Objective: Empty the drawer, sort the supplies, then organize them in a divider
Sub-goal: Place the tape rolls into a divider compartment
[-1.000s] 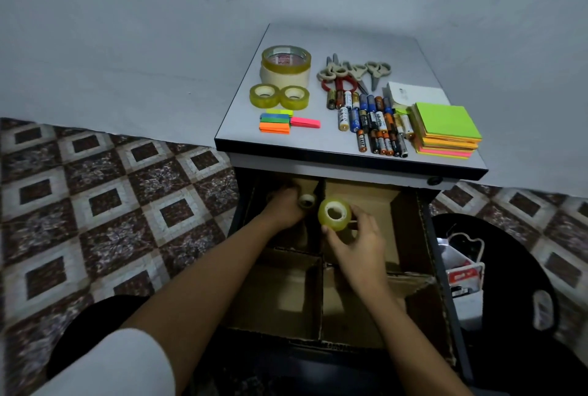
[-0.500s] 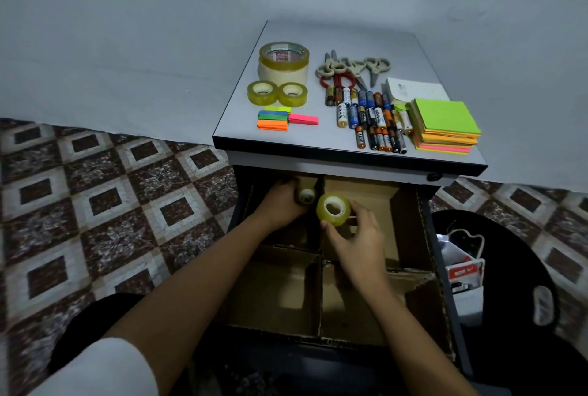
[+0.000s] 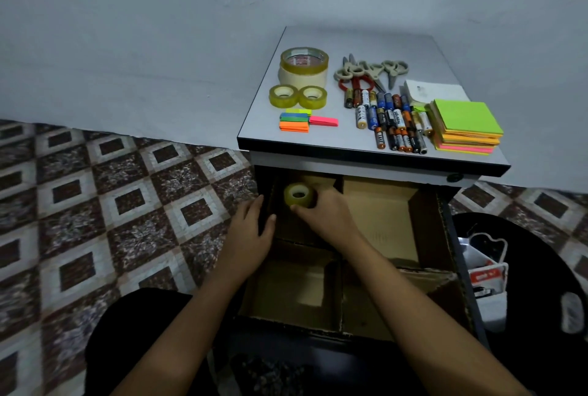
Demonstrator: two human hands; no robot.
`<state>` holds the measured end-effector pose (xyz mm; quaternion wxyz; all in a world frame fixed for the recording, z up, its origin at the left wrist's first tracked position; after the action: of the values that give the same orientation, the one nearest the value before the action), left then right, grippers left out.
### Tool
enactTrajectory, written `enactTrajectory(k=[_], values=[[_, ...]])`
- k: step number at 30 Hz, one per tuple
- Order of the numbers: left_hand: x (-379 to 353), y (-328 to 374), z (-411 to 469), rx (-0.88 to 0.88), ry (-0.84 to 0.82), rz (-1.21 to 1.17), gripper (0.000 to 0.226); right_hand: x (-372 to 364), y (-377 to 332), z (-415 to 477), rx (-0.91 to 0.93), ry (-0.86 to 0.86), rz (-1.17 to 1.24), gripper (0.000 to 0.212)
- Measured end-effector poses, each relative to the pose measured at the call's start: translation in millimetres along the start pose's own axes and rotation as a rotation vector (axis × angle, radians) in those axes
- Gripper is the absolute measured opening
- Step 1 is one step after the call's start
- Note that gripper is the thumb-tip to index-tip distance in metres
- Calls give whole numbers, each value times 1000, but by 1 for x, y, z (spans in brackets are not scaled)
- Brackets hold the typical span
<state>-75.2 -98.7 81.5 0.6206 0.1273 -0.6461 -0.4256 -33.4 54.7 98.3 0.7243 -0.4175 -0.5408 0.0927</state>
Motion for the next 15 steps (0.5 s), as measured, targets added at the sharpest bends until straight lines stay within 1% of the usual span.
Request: enactTrajectory(k=[3,5,12,15], values=[[-11,-8,3,35,-87,-26,58,-15,1,14,-63,-14,-31,38],[-15,-13,5,40,-113,-35,59,-24,5,22,-113,-26,-70,41],[-17,-19,7,46,-109,-57,58,-39,16,38,-133,-60,-340,45],[-17,-20,7,37,-97,-55,57,-42,20,40,-127,-63,-409,43]])
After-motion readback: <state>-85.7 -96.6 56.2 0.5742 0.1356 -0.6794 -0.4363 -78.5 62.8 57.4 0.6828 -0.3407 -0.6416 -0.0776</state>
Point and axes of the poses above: each hand's wrist, its own z-axis towards the middle knuckle, its own x-axis out of the back of the hand, y = z × x, the point moved 7 cm from there along z, towards the middle knuckle, and after that the axes turned 5 degrees about y, right-handed, at the moved point
